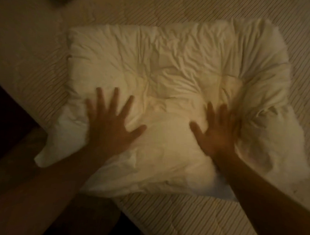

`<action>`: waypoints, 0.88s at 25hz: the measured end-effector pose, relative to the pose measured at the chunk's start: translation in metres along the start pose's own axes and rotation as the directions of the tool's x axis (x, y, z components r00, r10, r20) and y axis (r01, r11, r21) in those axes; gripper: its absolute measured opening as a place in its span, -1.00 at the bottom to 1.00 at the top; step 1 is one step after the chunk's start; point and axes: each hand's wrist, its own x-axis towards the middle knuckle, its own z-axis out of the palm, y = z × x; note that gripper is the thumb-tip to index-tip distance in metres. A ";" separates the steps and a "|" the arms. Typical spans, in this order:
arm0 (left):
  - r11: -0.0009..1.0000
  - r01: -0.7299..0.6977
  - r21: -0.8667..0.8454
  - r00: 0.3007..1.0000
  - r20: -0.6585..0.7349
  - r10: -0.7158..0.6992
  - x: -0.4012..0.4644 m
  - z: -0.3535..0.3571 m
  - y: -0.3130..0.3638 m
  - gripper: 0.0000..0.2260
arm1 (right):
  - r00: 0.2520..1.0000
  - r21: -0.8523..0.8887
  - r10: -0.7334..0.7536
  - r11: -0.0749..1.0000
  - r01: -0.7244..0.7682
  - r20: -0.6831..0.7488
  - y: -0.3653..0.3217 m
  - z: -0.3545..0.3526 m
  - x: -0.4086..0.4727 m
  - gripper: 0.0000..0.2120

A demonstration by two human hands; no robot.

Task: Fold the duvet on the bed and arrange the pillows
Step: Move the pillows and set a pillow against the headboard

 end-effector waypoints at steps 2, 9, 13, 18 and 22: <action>0.954 0.296 -0.039 0.946 0.153 -0.287 -0.018 0.008 -0.030 -0.07 | 0.996 -0.074 0.054 0.996 -0.049 0.074 0.020 0.012 -0.031 -0.06; 0.899 0.417 -0.132 0.866 0.360 -0.348 -0.034 -0.004 -0.026 0.02 | 0.983 -0.005 0.043 0.999 -0.043 0.180 0.037 -0.009 -0.016 0.02; 0.951 0.277 -0.138 0.918 0.332 -0.220 -0.057 -0.069 -0.019 -0.08 | 0.985 0.007 -0.062 0.998 0.061 0.161 -0.019 -0.054 -0.046 -0.20; 0.963 0.215 -0.164 0.949 0.266 -0.167 -0.071 -0.151 -0.046 -0.18 | 0.967 0.181 -0.198 0.969 0.169 0.160 -0.099 -0.113 -0.086 -0.26; 0.971 0.163 -0.176 0.977 0.164 -0.135 -0.049 -0.202 -0.105 -0.19 | 0.968 0.086 -0.246 0.967 0.240 0.058 -0.168 -0.162 -0.091 -0.30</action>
